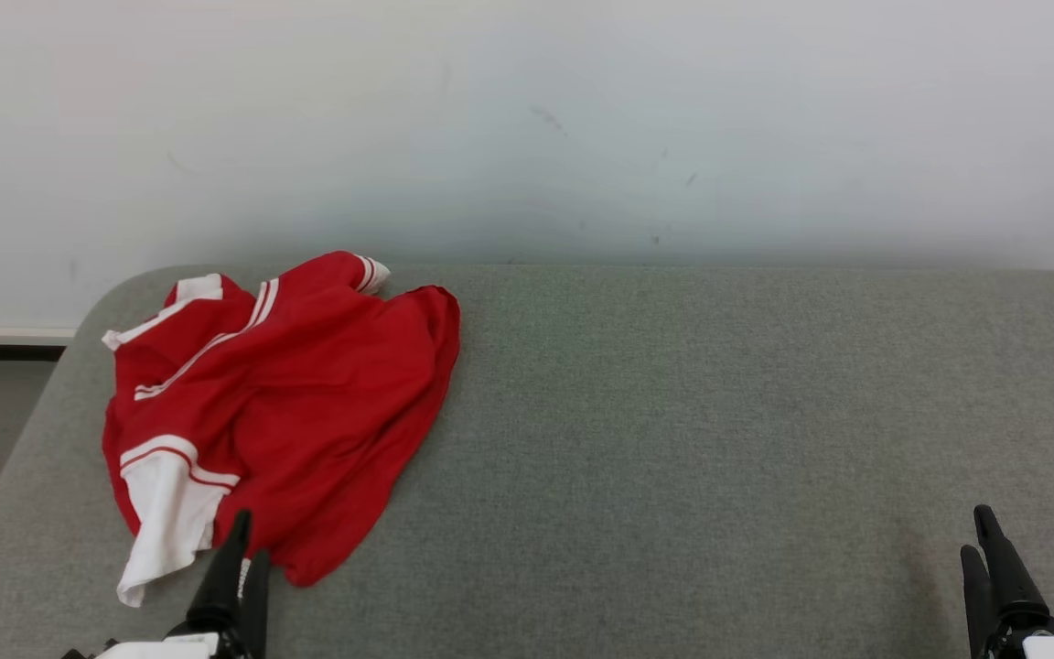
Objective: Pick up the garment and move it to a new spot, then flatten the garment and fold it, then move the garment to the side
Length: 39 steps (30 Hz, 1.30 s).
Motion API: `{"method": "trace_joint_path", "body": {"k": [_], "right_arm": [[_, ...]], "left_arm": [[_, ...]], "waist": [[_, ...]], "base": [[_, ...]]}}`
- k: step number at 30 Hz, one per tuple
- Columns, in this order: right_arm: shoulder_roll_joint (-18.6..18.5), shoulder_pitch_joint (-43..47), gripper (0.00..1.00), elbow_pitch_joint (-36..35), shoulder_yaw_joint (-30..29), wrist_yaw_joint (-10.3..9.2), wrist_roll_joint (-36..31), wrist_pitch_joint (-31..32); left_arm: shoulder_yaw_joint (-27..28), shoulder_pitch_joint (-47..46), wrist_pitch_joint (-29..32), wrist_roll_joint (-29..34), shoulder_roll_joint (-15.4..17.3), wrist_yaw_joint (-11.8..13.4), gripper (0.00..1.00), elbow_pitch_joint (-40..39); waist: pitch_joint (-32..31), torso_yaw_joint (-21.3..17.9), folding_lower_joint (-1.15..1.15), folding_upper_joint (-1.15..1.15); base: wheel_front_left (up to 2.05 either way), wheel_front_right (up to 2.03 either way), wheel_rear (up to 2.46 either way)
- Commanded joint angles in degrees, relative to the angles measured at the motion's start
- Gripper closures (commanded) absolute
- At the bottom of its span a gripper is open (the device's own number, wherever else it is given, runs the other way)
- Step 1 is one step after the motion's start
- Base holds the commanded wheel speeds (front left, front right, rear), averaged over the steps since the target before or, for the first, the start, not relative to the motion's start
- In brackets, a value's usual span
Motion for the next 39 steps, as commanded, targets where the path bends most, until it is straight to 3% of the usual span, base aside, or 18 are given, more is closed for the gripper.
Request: {"method": "trace_joint_path", "body": {"k": [1,7,22,39], "right_arm": [[-0.52,-0.55,0.0,-1.41,0.29,-0.01,-1.98,-0.79],[-0.67,0.11,0.0,-2.87,0.64,-0.01,-8.9,-2.44],[-2.18,1.33,0.0,-6.01,2.06,-0.02,-30.77,-6.1],[-3.02,2.19,0.0,-6.5,3.99,-0.03,-45.84,-9.45]], "left_arm": [[-0.57,-1.21,-0.76,1.16,0.34,0.13,0.0,-0.9],[-1.89,-1.4,-2.39,5.91,0.39,0.62,0.0,-1.28],[-5.01,-1.11,-6.06,26.37,0.52,2.92,0.0,-3.93],[-7.04,-0.81,-9.35,44.64,0.82,4.56,0.0,-4.68]], "waist": [[0.02,0.0,0.0,0.0],[0.06,-0.01,0.0,0.0],[0.15,-0.1,0.0,0.0],[0.03,-0.18,0.0,0.0]], "base": [[0.0,0.0,0.0],[0.0,0.0,0.0],[0.0,0.0,0.0],[0.0,0.0,0.0]]}}
